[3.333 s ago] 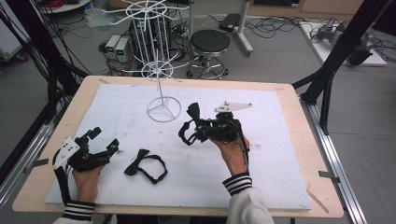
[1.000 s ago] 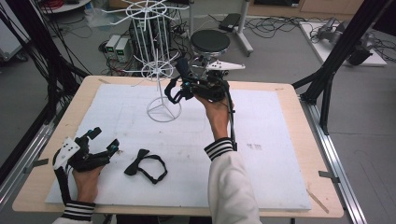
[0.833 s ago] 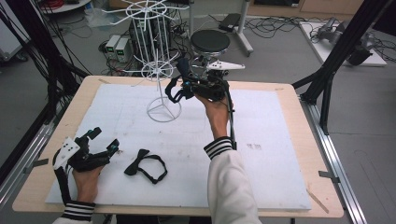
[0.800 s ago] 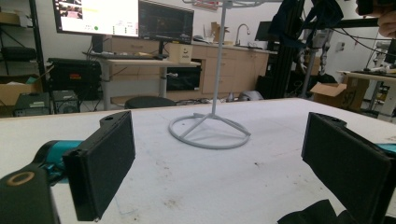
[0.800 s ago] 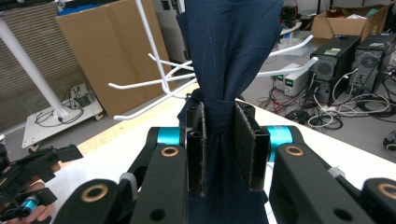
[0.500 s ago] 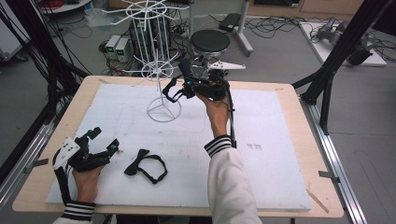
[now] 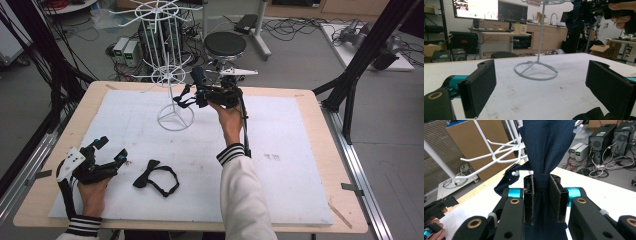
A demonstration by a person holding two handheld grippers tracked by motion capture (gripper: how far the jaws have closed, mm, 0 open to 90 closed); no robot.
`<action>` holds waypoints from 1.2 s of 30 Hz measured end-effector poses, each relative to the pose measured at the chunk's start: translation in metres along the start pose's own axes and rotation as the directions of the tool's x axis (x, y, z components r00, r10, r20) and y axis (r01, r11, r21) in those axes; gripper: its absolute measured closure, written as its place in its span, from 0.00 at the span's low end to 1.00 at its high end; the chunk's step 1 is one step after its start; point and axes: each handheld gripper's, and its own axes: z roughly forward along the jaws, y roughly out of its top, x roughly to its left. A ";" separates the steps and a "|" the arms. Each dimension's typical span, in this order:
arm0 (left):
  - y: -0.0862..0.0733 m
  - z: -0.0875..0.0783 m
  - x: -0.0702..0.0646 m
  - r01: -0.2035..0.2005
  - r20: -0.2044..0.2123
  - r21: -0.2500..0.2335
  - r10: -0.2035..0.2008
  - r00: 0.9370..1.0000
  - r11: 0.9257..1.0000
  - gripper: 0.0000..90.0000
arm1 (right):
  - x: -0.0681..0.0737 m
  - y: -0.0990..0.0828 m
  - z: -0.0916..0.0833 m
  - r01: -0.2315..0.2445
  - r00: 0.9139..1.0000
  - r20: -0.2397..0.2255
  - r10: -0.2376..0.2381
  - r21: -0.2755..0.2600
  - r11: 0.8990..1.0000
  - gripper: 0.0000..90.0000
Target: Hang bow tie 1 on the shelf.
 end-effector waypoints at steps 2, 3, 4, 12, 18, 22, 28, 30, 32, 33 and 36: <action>0.000 0.000 0.000 -0.003 0.001 0.002 0.003 1.000 1.000 0.11 | -0.001 -0.001 0.002 0.000 1.000 0.002 0.000 0.008 1.000 0.84; 0.000 0.000 0.000 -0.003 0.000 0.002 0.003 1.000 1.000 0.11 | -0.002 -0.002 0.004 0.003 1.000 -0.001 -0.003 0.011 1.000 0.84; 0.000 0.000 0.000 -0.003 0.001 0.001 0.003 1.000 1.000 0.11 | -0.002 -0.002 0.005 0.000 1.000 0.000 0.000 0.014 1.000 0.84; 0.000 0.000 0.000 -0.005 0.000 0.002 0.005 1.000 1.000 0.11 | -0.003 -0.005 0.011 0.001 1.000 0.006 -0.002 0.049 0.999 0.84; 0.000 0.000 0.000 -0.003 -0.001 0.001 0.003 1.000 1.000 0.11 | -0.005 -0.007 0.014 -0.002 1.000 0.003 0.001 0.062 0.998 0.84; 0.000 0.000 0.000 -0.003 0.000 0.003 0.003 1.000 1.000 0.11 | -0.005 -0.007 0.014 0.005 1.000 0.008 -0.005 0.064 0.998 0.83; 0.000 -0.001 0.001 -0.001 0.001 0.004 0.001 1.000 1.000 0.11 | -0.004 -0.007 0.014 0.049 0.997 0.061 -0.054 0.089 0.995 0.34; 0.000 -0.001 0.001 0.002 -0.001 -0.001 -0.002 1.000 1.000 0.11 | -0.005 -0.009 0.016 0.047 0.993 0.105 -0.062 0.143 0.989 0.14; 0.000 -0.001 0.001 0.000 0.000 0.006 0.000 1.000 1.000 0.11 | -0.005 -0.012 0.014 0.059 0.986 0.140 -0.085 0.180 0.982 0.11; 0.000 -0.001 0.000 0.002 0.000 0.002 -0.002 1.000 1.000 0.11 | -0.007 -0.015 0.010 0.074 0.986 0.136 -0.100 0.180 0.981 0.11; 0.000 -0.001 0.000 0.001 0.000 0.002 -0.001 1.000 1.000 0.11 | -0.009 -0.019 0.001 0.064 0.988 0.126 -0.084 0.153 0.986 0.11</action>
